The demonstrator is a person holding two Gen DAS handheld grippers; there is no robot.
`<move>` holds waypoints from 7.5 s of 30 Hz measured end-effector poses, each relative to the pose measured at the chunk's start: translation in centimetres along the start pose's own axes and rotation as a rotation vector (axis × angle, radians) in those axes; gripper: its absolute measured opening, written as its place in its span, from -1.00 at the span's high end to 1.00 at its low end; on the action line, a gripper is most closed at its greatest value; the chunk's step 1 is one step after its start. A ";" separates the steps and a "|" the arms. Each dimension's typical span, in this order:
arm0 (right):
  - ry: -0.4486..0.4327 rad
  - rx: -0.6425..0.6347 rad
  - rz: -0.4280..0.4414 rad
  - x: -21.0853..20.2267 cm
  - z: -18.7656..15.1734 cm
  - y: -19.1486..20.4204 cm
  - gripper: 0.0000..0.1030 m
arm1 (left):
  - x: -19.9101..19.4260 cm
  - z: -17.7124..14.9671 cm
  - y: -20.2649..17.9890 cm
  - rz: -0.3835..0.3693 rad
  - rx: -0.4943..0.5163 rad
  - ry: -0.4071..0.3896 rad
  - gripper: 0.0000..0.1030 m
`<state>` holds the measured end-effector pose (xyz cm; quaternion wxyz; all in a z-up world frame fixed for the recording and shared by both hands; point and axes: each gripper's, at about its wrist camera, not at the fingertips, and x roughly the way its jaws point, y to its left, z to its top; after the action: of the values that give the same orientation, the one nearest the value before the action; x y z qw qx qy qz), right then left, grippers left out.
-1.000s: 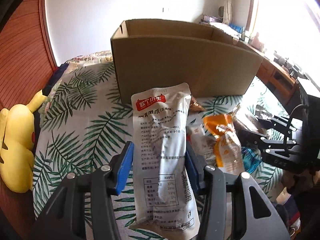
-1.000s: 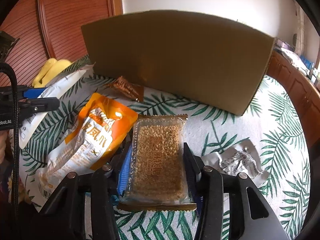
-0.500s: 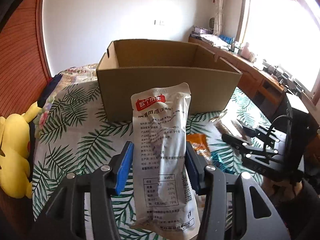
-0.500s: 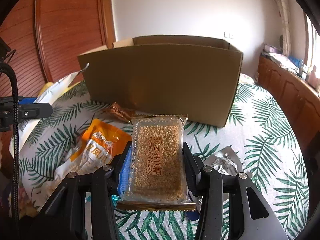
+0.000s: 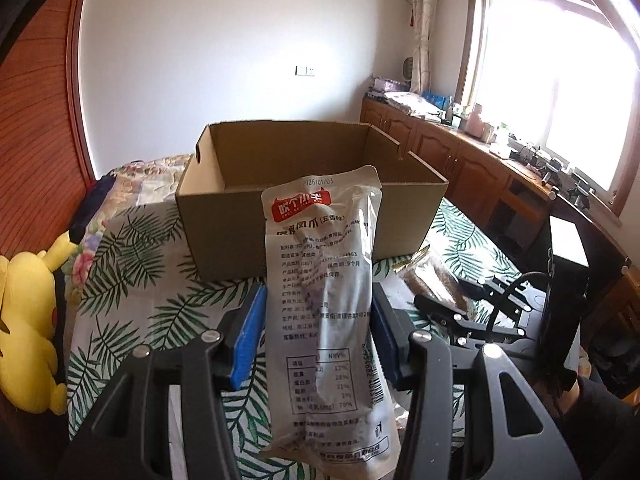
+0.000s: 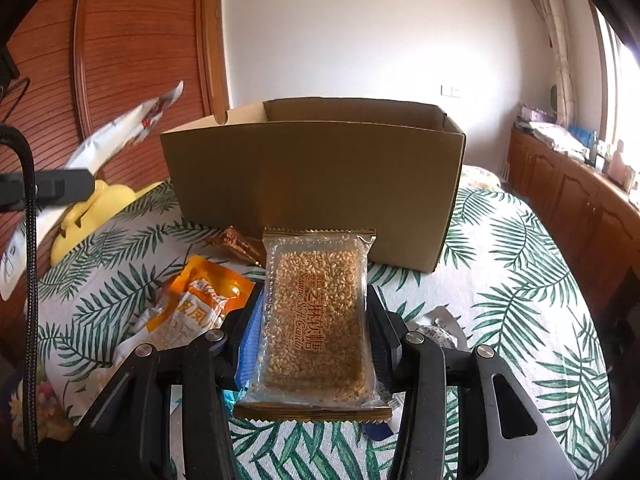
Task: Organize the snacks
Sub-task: 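Lift the white pouch and grain-bar bag and carry both over the box, then open both tools to drop the pouch and grain-bar bag into the box, then lower the left tool onto the orange-and-white bag while the right tool reaches the silver foil packet, then close the left tool on the orange-and-white bag while the right tool grasps the foil packet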
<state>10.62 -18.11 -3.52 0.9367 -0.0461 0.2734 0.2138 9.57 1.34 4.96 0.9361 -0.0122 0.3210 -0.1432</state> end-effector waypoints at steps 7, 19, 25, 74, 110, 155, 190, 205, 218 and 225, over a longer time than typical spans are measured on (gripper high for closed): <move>-0.031 -0.001 0.018 -2.1 1.4 0.1 0.10 | 0.0 1.0 -0.3 -0.019 0.002 -0.028 0.05; -0.096 -0.001 0.028 -4.3 5.0 -0.6 0.10 | 1.2 3.3 0.1 -0.037 -0.002 -0.051 0.05; -0.106 0.000 0.032 -3.9 6.9 -1.5 0.10 | 2.8 5.2 0.8 -0.040 0.002 -0.058 0.05; 0.036 0.000 0.016 9.7 14.4 -3.0 0.10 | 16.7 13.7 8.2 0.067 -0.050 0.073 -0.15; 0.009 0.016 -0.009 3.9 13.7 -2.2 -0.12 | 8.9 13.7 5.5 0.115 0.010 -0.067 -0.34; 0.138 0.078 -0.095 -3.4 0.5 -4.4 -0.17 | 5.1 -3.4 -1.4 0.037 0.018 0.121 -0.36; 0.292 0.088 -0.117 2.5 -1.9 -5.6 -0.41 | 5.6 -8.8 -3.2 0.005 -0.012 0.196 -0.32; 0.281 0.097 -0.121 2.1 -2.2 -5.0 -0.41 | 7.1 -9.1 -5.0 0.067 0.060 0.225 -0.18; 0.281 0.094 -0.126 2.1 -2.3 -5.3 -0.41 | 4.5 -9.3 -4.8 -0.001 0.052 0.151 0.42; 0.282 0.094 -0.125 2.2 -2.3 -5.3 -0.40 | 2.2 -7.9 -4.8 -0.047 0.016 0.086 0.41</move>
<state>13.43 -22.53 -6.80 0.9017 -0.0487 0.4083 0.1337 5.14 -3.34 -2.08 0.9180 -0.0060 0.3591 -0.1681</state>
